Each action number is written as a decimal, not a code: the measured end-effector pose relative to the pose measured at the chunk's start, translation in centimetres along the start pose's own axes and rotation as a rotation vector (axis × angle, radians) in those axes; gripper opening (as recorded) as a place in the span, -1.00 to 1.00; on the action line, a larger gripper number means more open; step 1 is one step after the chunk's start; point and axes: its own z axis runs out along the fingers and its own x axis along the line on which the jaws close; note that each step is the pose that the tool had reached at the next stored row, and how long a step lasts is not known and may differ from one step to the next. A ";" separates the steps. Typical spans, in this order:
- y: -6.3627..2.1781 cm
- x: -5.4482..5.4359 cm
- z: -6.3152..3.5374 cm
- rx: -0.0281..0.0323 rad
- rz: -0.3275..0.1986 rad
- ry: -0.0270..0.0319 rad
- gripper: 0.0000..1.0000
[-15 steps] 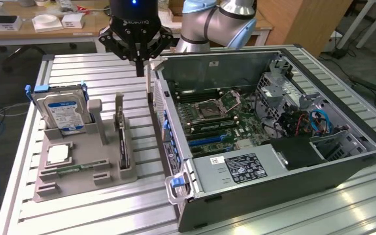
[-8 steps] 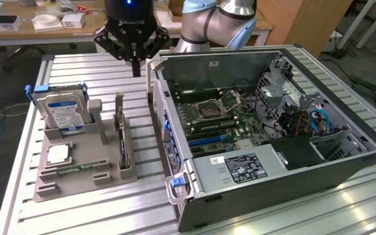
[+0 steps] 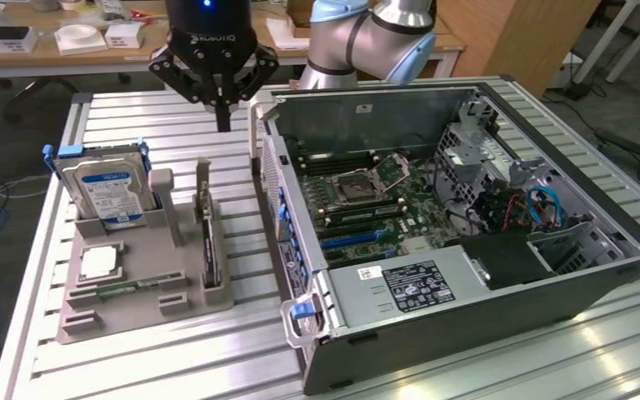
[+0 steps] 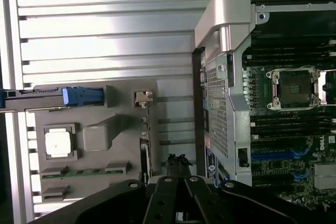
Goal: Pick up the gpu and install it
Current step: 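Reach for the gpu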
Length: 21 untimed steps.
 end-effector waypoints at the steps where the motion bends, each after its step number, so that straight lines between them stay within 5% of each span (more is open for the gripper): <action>1: -0.01 0.1 0.00 0.0000 0.000 0.0001 -0.80; 21: -0.19 2.5 -0.05 -0.0001 0.000 0.0000 -0.80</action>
